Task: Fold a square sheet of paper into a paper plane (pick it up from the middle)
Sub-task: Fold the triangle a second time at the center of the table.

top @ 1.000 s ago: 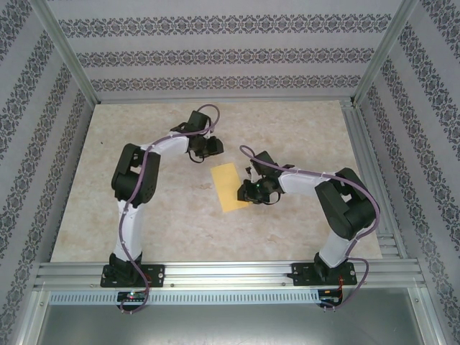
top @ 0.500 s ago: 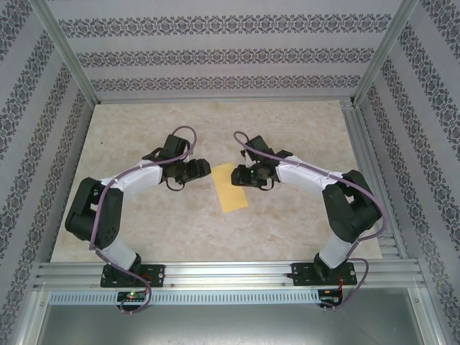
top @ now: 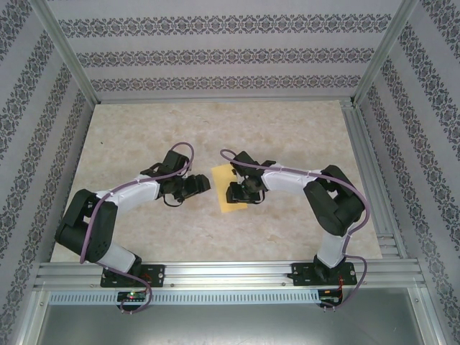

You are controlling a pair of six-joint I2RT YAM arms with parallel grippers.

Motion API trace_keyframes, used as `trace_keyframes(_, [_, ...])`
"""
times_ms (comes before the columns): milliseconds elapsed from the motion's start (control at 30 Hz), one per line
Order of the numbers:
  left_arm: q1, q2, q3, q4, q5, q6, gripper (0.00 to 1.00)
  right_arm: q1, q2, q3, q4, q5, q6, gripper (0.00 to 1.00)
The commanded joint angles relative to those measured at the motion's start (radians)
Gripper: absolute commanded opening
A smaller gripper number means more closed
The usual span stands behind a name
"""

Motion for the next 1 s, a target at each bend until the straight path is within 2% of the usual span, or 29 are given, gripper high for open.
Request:
trace_keyframes(0, [-0.016, -0.025, -0.019, 0.047, 0.006, -0.037, 0.73, 0.018, 0.003, 0.001, -0.051, -0.024, 0.025, 0.40])
trace_keyframes(133, [-0.028, -0.028, -0.021, 0.055, 0.002, -0.051, 0.75, -0.014, -0.039, 0.021, 0.001, -0.082, -0.008, 0.41])
trace_keyframes(300, [-0.046, -0.032, -0.028, 0.056, -0.011, -0.068, 0.78, -0.040, -0.049, 0.163, -0.108, 0.134, -0.137, 0.43])
trace_keyframes(500, [-0.058, -0.046, -0.039, 0.051, -0.020, -0.085, 0.81, -0.085, 0.071, 0.288, -0.128, 0.174, -0.200, 0.40])
trace_keyframes(733, [-0.068, -0.062, -0.046, 0.057, -0.013, -0.104, 0.87, -0.109, 0.187, 0.392, -0.112, 0.126, -0.223, 0.37])
trace_keyframes(967, [-0.089, -0.032, -0.044, 0.111, 0.057, -0.123, 0.89, -0.130, 0.247, 0.405, -0.073, 0.072, -0.216, 0.35])
